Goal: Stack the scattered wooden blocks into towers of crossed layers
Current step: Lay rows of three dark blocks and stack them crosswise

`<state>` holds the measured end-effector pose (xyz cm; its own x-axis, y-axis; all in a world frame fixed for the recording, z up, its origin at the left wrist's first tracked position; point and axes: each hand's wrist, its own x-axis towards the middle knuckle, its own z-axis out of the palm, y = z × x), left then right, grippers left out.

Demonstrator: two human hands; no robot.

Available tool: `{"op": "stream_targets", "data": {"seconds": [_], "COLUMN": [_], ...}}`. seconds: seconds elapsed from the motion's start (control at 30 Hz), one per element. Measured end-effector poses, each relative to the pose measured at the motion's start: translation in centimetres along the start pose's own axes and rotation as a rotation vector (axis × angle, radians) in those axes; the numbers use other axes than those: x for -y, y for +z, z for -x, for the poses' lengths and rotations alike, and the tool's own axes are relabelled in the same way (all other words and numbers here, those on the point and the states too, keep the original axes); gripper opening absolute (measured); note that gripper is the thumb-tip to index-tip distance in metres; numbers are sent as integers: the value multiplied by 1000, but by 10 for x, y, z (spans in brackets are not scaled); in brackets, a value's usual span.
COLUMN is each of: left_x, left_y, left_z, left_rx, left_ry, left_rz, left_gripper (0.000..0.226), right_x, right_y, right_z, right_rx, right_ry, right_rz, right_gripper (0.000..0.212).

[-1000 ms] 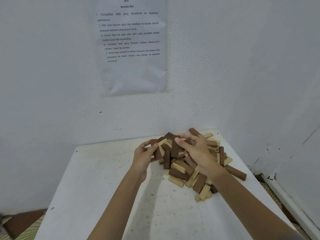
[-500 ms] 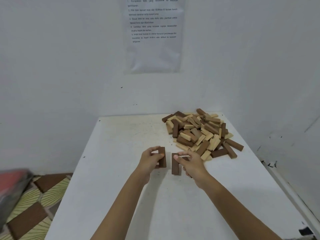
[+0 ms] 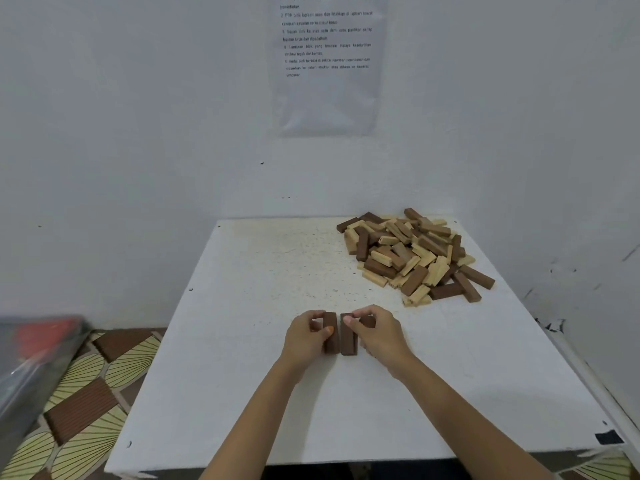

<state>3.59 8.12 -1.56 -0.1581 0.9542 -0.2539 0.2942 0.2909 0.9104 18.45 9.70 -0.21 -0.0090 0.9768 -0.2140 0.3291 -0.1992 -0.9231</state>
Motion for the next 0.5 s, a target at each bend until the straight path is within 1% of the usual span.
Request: {"op": "stream_targets", "data": {"seconds": [0.07, 0.13, 0.2, 0.27, 0.37, 0.5], "left_x": [1, 3, 5, 6, 6, 10], "left_y": [2, 4, 6, 6, 3, -1], "left_z": [0, -1, 0, 3, 11, 23], "left_rx": [-36, -55, -71, -92, -115, -62], "left_ry": [21, 31, 54, 94, 196, 358], "left_rz": [-31, -30, -42, -41, -43, -127], "left_gripper": [34, 34, 32, 30, 24, 23], "right_x": [0, 0, -2, -4, -10, -19], "right_y": [-2, -6, -12, -15, -16, -16], "right_z": [0, 0, 3, 5, 6, 3], "right_rx": [-11, -5, -14, -37, -76, -120], "right_ry": [25, 96, 111, 67, -24, -95], "right_rz": [17, -62, -114, -140, -87, -39], "right_gripper": [13, 20, 28, 28, 21, 16]}}
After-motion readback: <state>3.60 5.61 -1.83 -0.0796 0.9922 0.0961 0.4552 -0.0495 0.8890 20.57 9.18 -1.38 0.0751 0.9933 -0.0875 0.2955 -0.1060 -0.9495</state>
